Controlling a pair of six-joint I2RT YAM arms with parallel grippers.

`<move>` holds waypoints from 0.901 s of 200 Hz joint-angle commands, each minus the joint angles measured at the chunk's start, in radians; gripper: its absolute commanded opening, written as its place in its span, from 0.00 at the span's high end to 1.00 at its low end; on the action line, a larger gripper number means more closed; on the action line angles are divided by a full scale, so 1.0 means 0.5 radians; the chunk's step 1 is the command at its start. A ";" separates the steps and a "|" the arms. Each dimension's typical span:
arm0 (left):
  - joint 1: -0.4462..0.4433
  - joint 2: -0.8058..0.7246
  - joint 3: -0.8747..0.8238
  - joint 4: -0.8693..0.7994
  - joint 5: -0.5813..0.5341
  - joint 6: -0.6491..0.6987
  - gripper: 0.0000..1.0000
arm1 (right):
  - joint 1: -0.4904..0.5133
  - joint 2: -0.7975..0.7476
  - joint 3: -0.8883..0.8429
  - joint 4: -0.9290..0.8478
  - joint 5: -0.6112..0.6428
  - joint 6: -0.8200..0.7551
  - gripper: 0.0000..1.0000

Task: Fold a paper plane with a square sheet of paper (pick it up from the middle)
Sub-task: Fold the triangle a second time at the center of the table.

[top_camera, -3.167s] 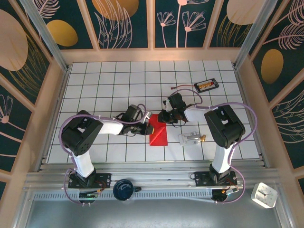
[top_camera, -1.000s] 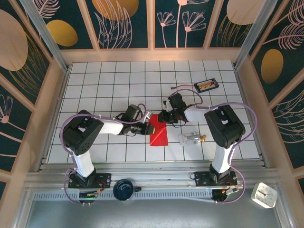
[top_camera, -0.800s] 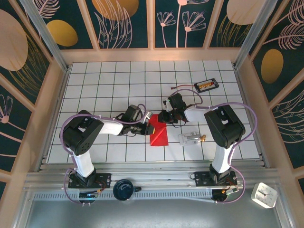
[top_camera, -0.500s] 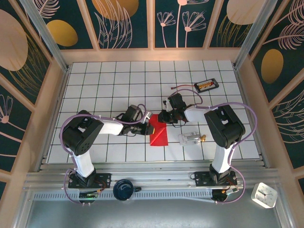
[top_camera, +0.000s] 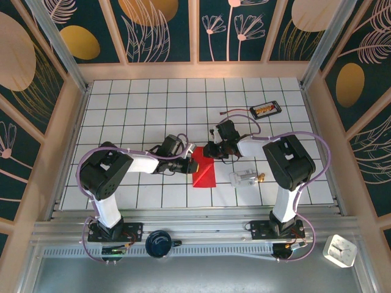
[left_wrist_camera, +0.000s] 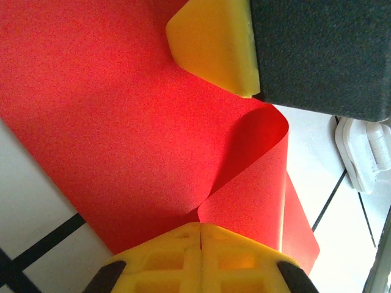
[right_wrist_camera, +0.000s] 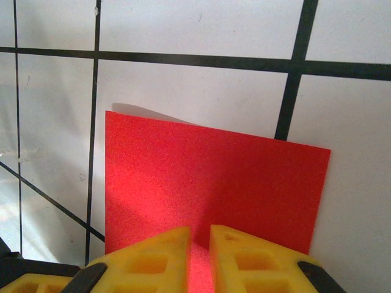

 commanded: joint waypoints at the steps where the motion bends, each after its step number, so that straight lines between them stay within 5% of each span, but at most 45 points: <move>1: 0.015 -0.013 -0.002 -0.118 -0.102 0.039 1.00 | 0.005 -0.008 -0.044 -0.089 0.040 0.003 0.83; 180: 0.016 0.047 -0.050 -0.312 -0.307 0.068 1.00 | -0.090 -0.333 0.030 -0.259 0.070 0.021 0.72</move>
